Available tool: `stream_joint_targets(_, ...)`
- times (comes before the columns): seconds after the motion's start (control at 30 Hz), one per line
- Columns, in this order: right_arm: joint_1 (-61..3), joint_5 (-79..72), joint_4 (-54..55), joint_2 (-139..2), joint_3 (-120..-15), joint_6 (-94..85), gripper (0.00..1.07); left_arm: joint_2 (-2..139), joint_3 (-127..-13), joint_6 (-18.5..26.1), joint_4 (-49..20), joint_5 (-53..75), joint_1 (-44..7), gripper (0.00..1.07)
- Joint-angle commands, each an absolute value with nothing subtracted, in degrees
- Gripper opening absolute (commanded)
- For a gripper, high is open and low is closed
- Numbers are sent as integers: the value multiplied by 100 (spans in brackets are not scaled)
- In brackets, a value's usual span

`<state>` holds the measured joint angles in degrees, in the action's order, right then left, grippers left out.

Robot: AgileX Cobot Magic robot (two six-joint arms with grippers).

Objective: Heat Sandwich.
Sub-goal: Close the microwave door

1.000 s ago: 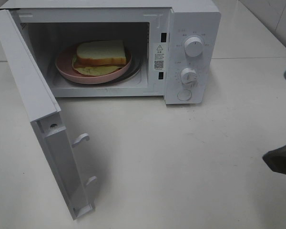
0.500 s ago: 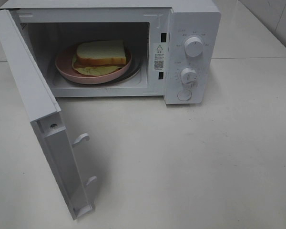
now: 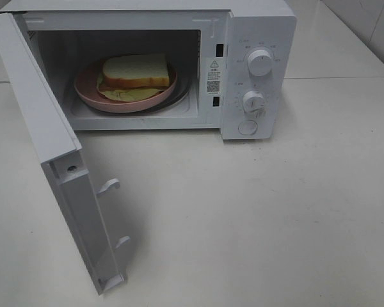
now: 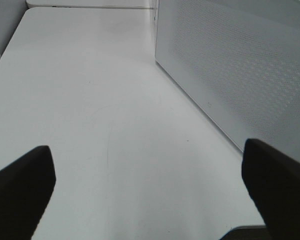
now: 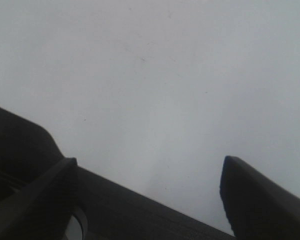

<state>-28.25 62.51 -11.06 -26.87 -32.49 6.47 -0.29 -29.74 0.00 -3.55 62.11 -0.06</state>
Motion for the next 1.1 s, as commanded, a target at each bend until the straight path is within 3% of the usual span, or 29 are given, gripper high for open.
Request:
stream_joint_targets(0.03,-2384,6062,-1094,-2292,-3140,693,76,-126,-2962,40,-344,6131,-11,96)
stream_joint_targets(0.4,-1106,5701,-922,-1031,-2876,693,76,-126,-2962,40,-344,6131,-11,96)
stream_joint_targets(0.7,-441,5712,-579,-361,-2848,344,76,-126,-2962,40,-344,6131,-11,96)
stream_joint_targets(1.1,-327,5707,-453,183,-2848,212,76,-126,-2962,40,-344,6131,-11,96)
